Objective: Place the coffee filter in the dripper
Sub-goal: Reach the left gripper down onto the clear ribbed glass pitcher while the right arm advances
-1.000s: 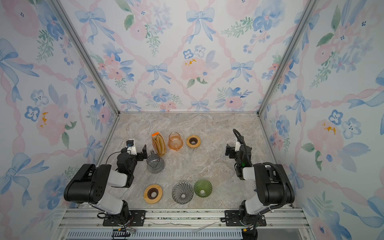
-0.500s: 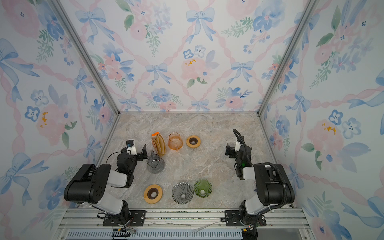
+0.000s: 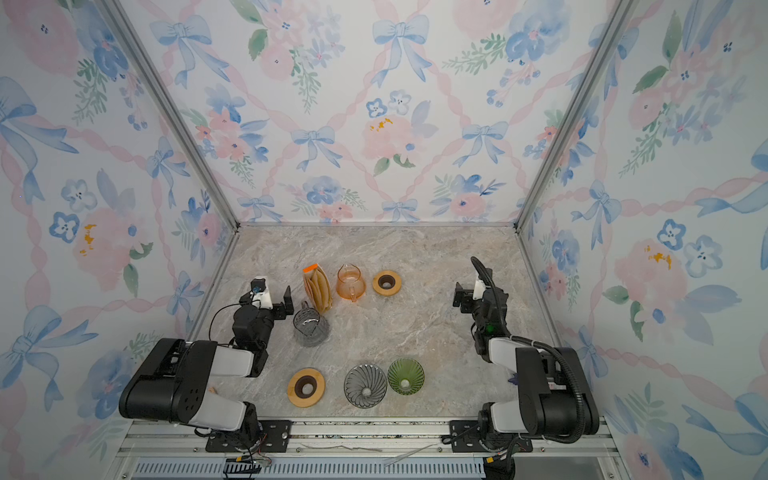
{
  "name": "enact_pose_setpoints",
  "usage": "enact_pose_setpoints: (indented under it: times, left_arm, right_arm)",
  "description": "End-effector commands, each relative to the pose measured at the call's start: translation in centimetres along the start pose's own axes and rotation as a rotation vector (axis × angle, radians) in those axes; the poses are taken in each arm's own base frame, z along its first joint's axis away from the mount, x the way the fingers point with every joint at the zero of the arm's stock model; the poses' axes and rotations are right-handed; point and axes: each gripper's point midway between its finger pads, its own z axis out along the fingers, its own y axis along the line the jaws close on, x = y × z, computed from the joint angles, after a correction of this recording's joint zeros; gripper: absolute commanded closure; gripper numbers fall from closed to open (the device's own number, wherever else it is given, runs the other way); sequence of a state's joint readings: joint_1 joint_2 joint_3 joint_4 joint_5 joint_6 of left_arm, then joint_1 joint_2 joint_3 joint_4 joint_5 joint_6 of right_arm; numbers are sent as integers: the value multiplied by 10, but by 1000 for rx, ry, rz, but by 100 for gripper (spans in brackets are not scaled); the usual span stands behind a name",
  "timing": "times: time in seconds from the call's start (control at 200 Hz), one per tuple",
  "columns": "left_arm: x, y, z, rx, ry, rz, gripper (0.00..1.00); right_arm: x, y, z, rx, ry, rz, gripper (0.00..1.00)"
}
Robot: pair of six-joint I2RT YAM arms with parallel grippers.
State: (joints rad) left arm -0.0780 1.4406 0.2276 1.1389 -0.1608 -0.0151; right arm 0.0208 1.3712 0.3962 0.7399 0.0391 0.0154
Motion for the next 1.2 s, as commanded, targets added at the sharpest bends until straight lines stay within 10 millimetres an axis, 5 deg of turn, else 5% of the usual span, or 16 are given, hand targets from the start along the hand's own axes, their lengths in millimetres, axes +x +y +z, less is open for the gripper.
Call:
enact_pose_setpoints:
  times: [0.0, 0.19, 0.465, 0.695, 0.99, 1.19]
  left_arm:
    - [-8, 6, 0, -54, 32, 3, 2]
    - [-29, 12, -9, -129, 113, -58, 2]
    - [-45, -13, -34, -58, 334, -261, 2]
    - [-36, -54, -65, 111, 547, -360, 2]
    - [-22, -65, -88, 151, 739, -381, 2]
    - [-8, -74, -101, 202, 885, -337, 12]
  right_arm:
    - [-14, -5, -8, 49, 29, 23, 4]
    - [-46, 7, -30, 12, 81, 137, 4]
    - [-76, 45, -60, -80, 187, 262, 4]
    - [-61, 83, -79, -143, 339, 272, 4]
    - [-44, 116, -107, -276, 418, 261, 4]
    - [-35, 130, -123, -303, 446, 201, 4]
